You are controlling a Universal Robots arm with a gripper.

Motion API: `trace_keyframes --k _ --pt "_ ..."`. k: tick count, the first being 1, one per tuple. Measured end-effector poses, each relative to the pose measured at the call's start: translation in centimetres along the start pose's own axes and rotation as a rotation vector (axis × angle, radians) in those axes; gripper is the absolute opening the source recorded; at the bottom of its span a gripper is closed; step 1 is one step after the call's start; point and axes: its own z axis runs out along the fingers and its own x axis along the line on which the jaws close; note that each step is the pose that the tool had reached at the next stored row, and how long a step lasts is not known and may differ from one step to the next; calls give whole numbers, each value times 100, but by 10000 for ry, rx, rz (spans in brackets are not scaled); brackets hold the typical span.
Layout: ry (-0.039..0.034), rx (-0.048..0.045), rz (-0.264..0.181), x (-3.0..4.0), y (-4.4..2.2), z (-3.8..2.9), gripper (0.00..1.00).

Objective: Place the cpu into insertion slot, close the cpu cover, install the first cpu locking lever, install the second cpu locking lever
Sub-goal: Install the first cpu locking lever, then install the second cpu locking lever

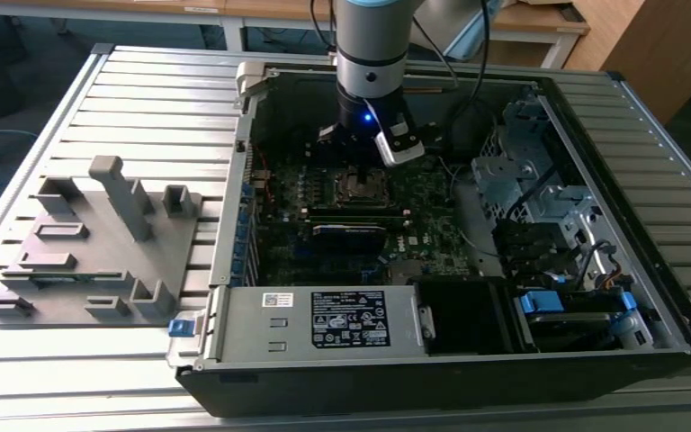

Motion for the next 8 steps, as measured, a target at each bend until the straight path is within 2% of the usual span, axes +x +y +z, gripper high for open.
trace_keyframes --k 8 --pt "-2 -3 0 -2 3 -22 10"
